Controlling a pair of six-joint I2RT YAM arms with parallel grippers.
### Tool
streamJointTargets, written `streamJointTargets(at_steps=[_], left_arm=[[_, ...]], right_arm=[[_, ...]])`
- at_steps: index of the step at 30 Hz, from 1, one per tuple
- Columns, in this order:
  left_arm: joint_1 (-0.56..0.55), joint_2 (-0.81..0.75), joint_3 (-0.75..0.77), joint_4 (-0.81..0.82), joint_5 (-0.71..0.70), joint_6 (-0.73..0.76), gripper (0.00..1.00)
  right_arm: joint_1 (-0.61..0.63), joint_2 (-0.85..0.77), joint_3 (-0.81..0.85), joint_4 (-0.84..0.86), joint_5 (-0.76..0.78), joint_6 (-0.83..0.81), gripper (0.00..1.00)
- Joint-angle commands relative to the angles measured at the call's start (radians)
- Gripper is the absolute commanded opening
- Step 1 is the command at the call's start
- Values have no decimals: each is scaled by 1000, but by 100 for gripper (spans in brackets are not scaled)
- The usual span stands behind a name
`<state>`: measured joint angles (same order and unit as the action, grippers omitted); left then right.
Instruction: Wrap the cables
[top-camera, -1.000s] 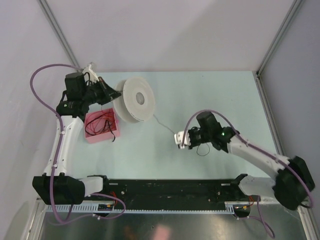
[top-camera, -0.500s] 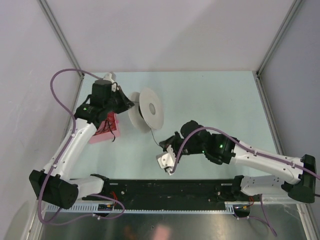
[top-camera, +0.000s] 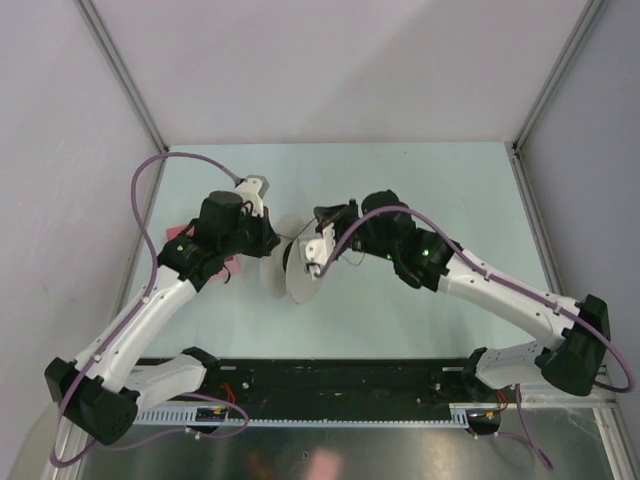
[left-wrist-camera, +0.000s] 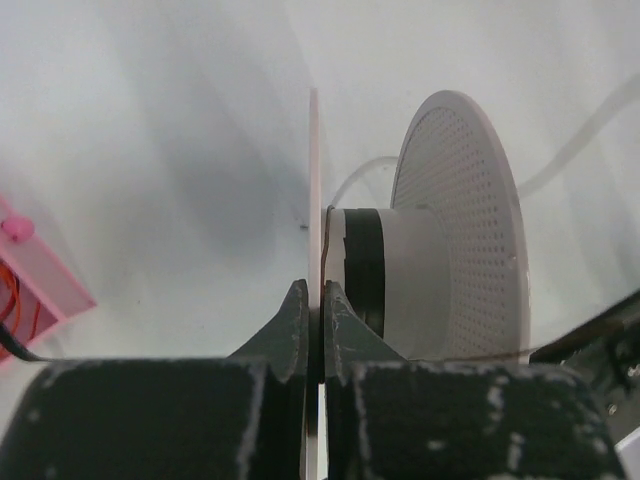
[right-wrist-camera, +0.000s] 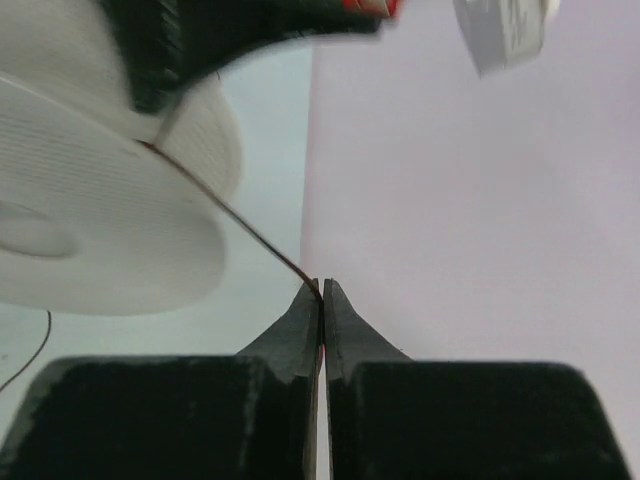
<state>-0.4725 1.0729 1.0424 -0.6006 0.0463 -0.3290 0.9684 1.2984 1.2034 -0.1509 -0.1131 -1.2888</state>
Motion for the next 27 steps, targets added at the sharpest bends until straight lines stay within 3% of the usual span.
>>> streamJointTargets(at_steps=[1,6,13,19,27], left_arm=[[-16,-105,-32,71,170,254,0],[-16,-206,-47,71,402,381,0],[107,-235,40,91,707,285,0],[218,-203,161,133,731,159,0],[297,-154,258,233,659,-48,0]], right_arm=[[-107,38,113,116,7,73,0],[-255,73,144,94,-67,212,0],[-525,120,147,31,-263,460,0],[-630,145,146,-94,-436,610,0],[-587,165,65,-180,-585,784,1]])
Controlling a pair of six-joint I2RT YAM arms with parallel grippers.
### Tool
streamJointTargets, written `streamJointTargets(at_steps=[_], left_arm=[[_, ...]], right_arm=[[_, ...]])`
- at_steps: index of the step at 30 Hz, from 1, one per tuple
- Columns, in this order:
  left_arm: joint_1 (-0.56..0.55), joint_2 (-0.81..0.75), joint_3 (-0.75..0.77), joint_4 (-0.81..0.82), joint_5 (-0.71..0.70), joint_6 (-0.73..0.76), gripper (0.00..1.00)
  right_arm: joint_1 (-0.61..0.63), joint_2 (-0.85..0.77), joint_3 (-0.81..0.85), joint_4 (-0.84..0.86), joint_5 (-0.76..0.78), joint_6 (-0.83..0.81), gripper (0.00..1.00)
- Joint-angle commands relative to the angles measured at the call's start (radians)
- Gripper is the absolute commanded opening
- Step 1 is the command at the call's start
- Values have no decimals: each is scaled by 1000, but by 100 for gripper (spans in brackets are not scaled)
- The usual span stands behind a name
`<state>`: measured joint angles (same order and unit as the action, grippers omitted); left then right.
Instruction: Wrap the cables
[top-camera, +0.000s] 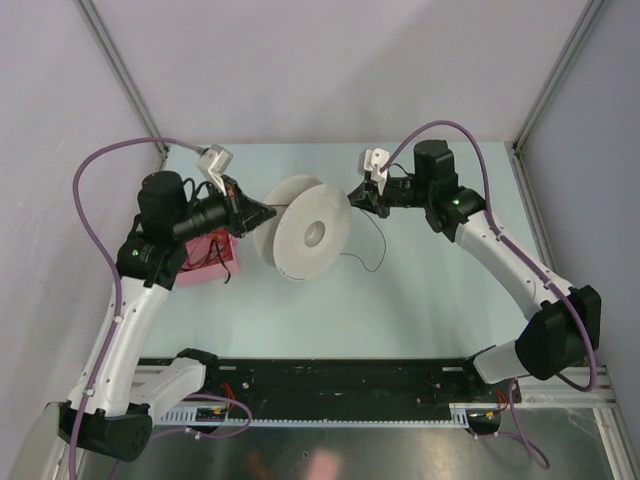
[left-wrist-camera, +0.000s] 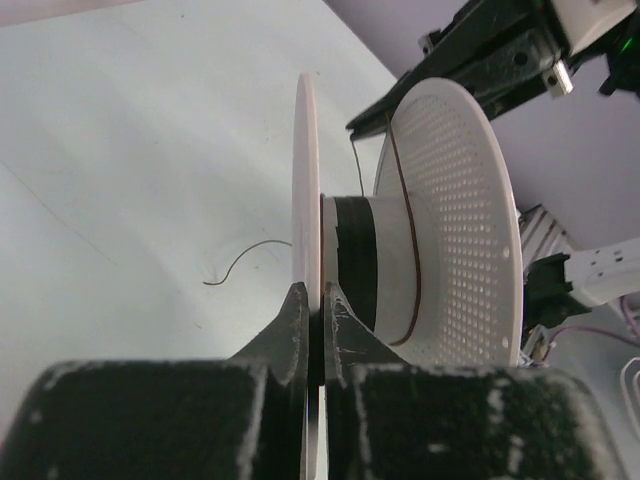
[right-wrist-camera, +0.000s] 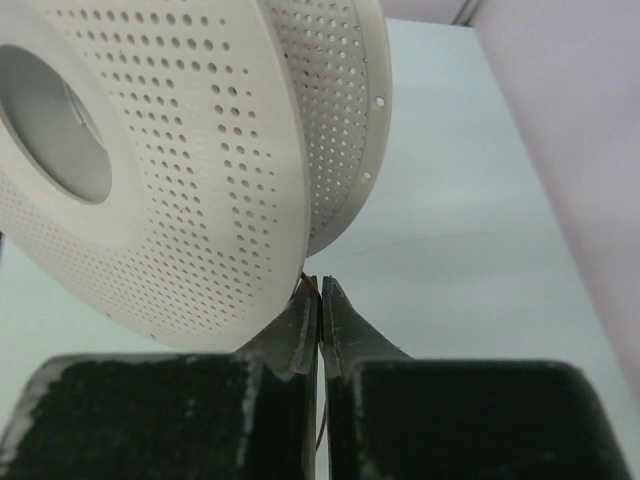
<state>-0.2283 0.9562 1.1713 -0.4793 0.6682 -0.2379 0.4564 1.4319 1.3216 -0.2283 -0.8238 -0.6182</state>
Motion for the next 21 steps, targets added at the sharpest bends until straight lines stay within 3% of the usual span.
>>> streamJointTargets(at_steps=[1,7,13,18,21], left_arm=[[56,-33,138,118,20,-153,0],[64,-13,124,128,-55,-148,0],[56,-16,-5,128,-17,-49,0],[49,-21,-76,129,16,3,0],[52,-13,-59,141,0,-25,0]], right_arm=[[-72,28,-72,-91,116,135,2],[-81,18,-121,-51,95,235,4],[-93,12,-144,-86,95,200,1],[-88,22,-151,-135,99,152,11],[-91,34,-160,-147,97,144,24]])
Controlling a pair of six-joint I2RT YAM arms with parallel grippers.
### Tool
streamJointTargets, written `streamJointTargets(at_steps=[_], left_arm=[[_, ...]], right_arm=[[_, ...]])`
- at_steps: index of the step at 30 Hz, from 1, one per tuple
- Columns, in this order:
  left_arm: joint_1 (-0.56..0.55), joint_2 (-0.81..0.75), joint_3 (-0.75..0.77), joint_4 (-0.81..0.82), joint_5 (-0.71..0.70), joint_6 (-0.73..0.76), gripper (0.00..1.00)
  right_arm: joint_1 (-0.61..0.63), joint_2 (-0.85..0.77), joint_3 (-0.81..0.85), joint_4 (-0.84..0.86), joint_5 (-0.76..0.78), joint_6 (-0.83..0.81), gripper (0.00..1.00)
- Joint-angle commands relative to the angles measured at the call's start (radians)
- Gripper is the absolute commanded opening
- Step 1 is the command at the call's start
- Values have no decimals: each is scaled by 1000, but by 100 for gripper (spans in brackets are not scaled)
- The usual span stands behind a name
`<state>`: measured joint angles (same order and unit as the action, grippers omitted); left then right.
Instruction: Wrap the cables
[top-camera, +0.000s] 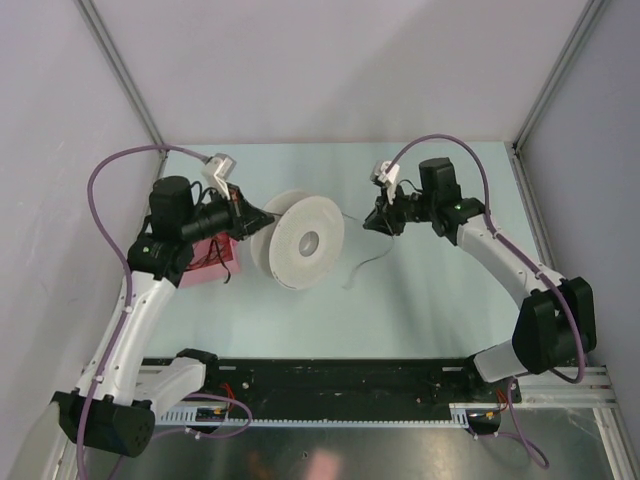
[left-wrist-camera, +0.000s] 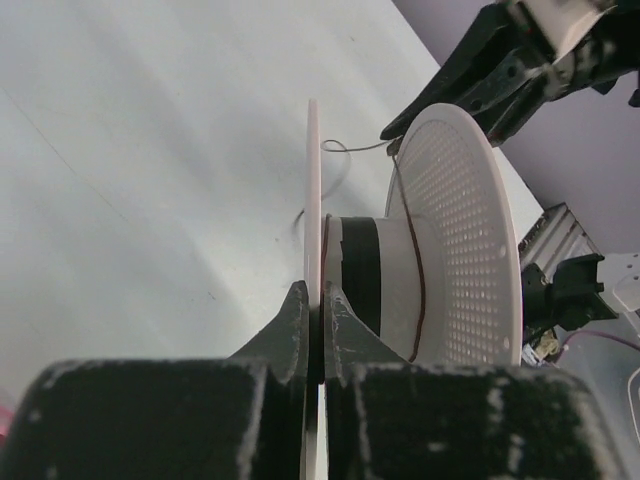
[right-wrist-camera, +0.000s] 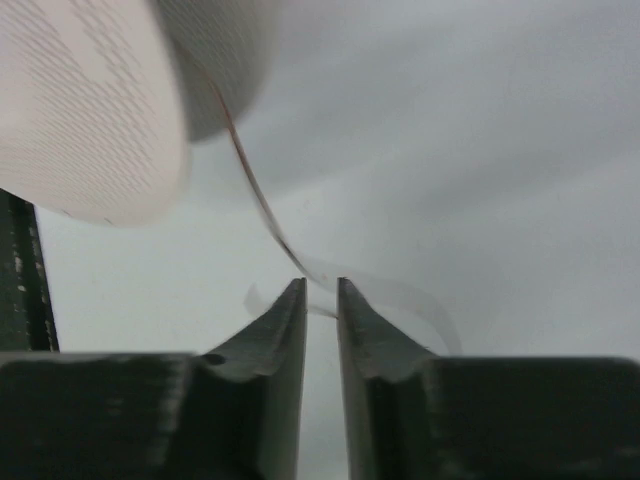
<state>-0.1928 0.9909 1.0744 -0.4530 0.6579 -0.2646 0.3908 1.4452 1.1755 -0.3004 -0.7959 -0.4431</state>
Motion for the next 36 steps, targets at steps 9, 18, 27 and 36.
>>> streamJointTargets(at_steps=[9,18,27,36], left_arm=[[42,-20,130,119,-75,-60,0],[42,-12,175,120,-45,-88,0],[42,2,350,120,44,-138,0],[41,17,511,121,61,-197,0]], right_arm=[[-66,-17,-56,12,156,-29,63],[-110,-108,-157,52,97,-57,98],[-79,-118,-187,-61,82,-377,97],[6,-224,-298,58,84,-375,97]])
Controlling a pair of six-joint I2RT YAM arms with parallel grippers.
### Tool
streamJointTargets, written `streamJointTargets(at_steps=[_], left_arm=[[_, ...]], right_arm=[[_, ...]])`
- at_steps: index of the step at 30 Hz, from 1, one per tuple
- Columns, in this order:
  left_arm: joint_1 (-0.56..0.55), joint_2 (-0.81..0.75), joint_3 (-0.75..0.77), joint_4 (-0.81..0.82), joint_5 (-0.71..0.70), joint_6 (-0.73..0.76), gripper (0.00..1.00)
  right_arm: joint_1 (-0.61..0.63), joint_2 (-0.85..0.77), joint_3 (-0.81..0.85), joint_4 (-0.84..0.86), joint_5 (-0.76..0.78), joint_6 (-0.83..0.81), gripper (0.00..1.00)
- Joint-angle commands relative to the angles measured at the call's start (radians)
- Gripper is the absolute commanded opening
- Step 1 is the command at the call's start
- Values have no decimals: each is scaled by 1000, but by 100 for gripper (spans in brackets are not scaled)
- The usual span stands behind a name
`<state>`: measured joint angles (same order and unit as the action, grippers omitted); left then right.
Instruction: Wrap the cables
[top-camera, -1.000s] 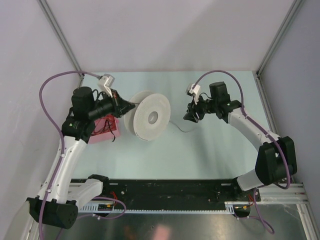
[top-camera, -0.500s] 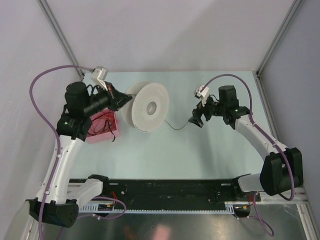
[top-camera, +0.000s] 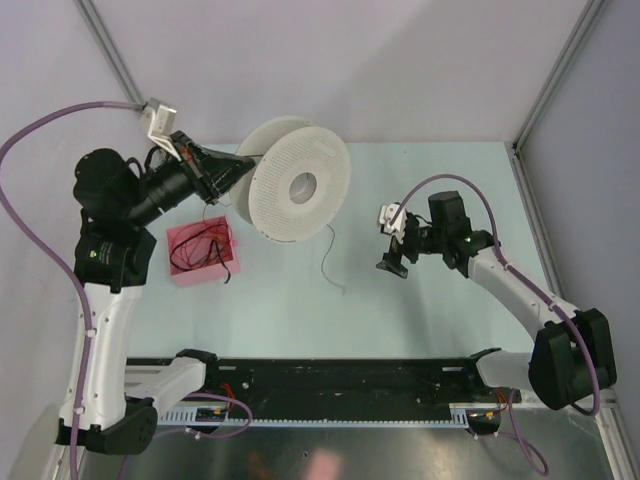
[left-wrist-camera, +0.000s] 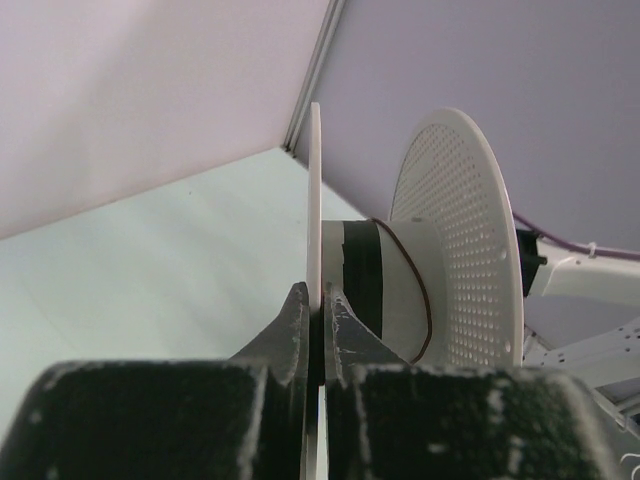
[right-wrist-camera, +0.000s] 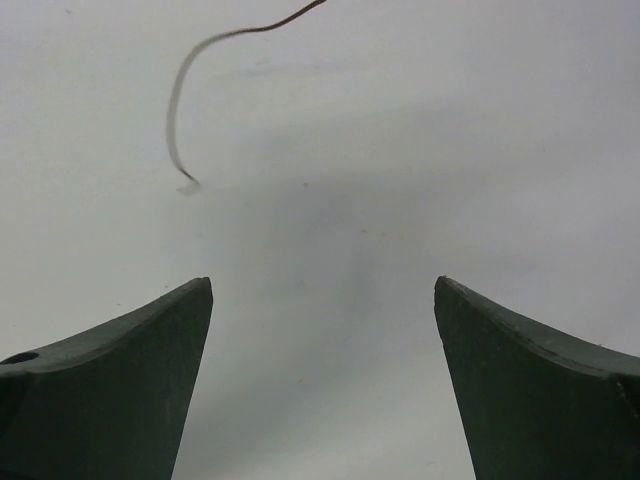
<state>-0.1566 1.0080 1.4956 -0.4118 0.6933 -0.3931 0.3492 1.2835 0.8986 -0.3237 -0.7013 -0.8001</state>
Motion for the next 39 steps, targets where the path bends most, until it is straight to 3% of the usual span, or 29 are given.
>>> streamJointTargets(at_steps=[1,8,16,19,28,33,39], left_arm=[[5,1,103,79,21,-80,0],[5,11,165,79,5,-136,0],[5,13,195,80,-45,-174,0],[4,15,192,79,-57,-191,0],[5,39,186,90,-79,-218,0],[5,47,188,96,-84,-226,0],[5,50,190,103,-99,-230,0]], right_arm=[[65,-70,-28,91,-3,-10,97],[145,-80,-60,184,9,159,96],[202,-91,-165,455,-5,769,96],[236,-97,-206,549,29,892,96],[290,19,-219,708,180,801,95],[311,94,-219,705,149,704,90],[445,162,-244,777,132,700,84]])
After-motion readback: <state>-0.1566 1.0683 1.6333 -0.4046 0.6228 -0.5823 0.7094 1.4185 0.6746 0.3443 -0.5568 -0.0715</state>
